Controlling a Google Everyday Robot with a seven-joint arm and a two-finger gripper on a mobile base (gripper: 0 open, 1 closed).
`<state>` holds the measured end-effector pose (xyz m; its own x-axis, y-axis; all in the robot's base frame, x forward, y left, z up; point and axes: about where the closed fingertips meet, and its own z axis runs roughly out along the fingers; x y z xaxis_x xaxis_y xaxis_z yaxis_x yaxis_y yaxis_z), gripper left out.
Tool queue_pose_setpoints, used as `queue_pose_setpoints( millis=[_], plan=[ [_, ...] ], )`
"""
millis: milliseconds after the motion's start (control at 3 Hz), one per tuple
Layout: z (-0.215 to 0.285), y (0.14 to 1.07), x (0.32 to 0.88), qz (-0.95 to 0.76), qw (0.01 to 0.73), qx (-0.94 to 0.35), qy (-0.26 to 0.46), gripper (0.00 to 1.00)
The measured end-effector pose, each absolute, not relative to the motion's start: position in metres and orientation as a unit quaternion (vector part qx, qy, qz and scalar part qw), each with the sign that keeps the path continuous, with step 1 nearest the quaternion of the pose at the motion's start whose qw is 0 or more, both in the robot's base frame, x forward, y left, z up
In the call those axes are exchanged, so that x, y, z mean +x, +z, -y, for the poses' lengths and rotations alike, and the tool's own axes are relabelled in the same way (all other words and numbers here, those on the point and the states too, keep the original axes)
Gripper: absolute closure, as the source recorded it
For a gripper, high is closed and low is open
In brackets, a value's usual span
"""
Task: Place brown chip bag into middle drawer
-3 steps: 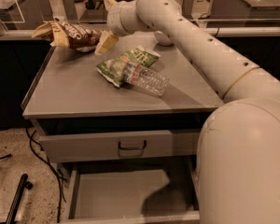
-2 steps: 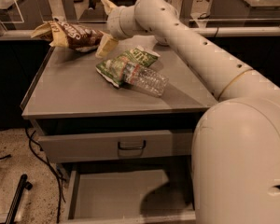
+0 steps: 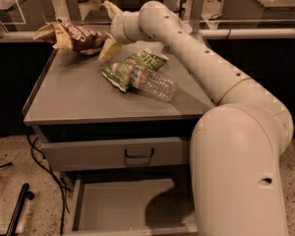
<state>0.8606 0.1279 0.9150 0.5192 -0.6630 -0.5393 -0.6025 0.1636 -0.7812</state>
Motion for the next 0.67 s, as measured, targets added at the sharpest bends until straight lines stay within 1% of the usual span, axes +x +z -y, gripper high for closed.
queue_pose_setpoints(
  millis=[333, 667],
  plan=[
    [-0.1357, 0.9141, 0.8699, -0.483, 0.595, -0.642, -0.022, 0.19],
    [-0.1406, 0.9123, 0.8752, -0.48, 0.6, -0.64, -0.019, 0.3]
  ],
)
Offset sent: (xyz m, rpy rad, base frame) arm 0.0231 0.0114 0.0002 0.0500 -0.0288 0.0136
